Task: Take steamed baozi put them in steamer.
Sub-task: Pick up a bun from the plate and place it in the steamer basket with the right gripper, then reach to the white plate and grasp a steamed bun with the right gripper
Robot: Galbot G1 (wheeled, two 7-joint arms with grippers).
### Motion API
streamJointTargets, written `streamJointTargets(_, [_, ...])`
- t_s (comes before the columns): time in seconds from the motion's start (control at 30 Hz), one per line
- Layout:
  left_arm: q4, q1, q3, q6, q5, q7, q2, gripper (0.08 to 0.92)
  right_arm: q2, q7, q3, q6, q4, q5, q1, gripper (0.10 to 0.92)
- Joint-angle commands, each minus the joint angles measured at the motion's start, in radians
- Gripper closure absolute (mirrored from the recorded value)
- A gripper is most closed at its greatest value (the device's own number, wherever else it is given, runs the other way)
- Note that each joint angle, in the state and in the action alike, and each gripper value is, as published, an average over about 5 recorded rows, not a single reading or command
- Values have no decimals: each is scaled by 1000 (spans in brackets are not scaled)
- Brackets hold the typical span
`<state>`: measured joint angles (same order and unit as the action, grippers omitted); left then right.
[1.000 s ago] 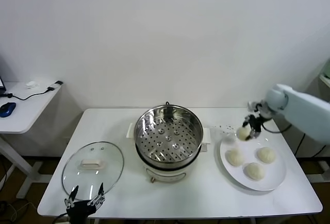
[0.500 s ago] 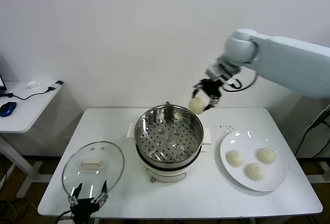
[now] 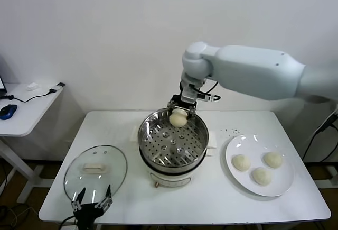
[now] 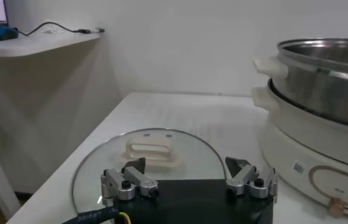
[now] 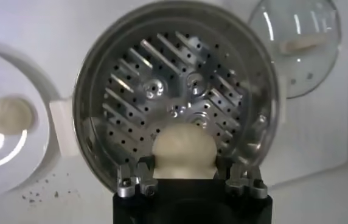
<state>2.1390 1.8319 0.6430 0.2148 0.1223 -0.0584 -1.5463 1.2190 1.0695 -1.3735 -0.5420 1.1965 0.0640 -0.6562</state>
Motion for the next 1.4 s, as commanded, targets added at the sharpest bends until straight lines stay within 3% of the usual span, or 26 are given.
streamJointTargets(0.03, [-4, 2, 3, -3, 0, -4, 0, 177, 69, -54, 32, -128, -177, 166, 159, 364])
streamJointTargets(0.5, [-14, 0, -2, -7, 4, -9, -3, 177, 137, -139, 82, -136, -326, 195, 232, 364])
streamJointTargets(0.7, [-16, -1, -7, -6, 2, -10, -4, 177, 146, -120, 79, -157, -324, 141, 208, 339])
streamJointTargets(0.9, [-19, -4, -8, -5, 0, -8, -5, 177, 99, -33, 48, -148, -235, 13, 135, 217])
streamJointTargets(1.07, [-19, -5, -9, -5, -5, -5, -3, 177, -36, 61, 5, -93, -69, -228, -35, 203])
streamJointTargets(1.23, [-22, -13, -17, -2, -7, -4, -3, 177, -232, 123, -152, 86, 46, -613, -236, 203])
streamJointTargets(1.4, [-23, -21, -26, -2, -7, -3, -2, 177, -451, 116, -329, 286, 106, -666, -350, 203])
